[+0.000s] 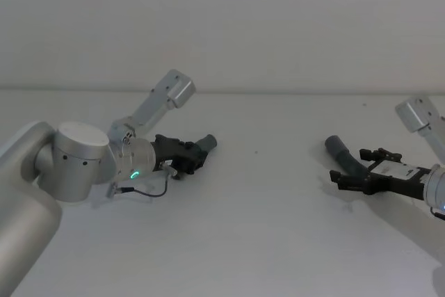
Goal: Use both hands to pick up one end of the pipe from the table, align the ends, and insert them.
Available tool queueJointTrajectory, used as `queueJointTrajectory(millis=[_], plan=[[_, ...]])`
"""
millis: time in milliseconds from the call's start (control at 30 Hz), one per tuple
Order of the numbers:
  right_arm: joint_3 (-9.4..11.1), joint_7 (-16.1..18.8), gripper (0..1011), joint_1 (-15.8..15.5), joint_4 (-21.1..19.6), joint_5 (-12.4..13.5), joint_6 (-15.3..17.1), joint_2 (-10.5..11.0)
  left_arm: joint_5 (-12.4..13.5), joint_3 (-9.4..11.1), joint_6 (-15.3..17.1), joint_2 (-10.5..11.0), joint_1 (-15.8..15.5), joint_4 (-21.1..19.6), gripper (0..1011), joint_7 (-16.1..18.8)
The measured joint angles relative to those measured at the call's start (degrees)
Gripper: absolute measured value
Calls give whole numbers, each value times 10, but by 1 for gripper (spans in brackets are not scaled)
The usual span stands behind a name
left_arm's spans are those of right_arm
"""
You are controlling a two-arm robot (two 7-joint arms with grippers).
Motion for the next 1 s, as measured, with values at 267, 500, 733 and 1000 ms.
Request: queueJointTrajectory(millis=[267, 500, 733, 1000], plan=[[-13, 14, 1002, 16, 17, 0, 1, 0, 0, 0, 0, 0, 0, 0, 343, 0], [-21, 22, 1002, 27, 30, 1, 1, -2, 0, 0, 0, 0, 0, 0, 342, 0], [-27, 26, 1002, 34, 37, 2, 2, -3, 0, 0, 0, 0, 0, 0, 343, 0], [-30, 29, 966, 37, 41, 2, 2, -3, 0, 0, 0, 0, 0, 0, 342, 0]])
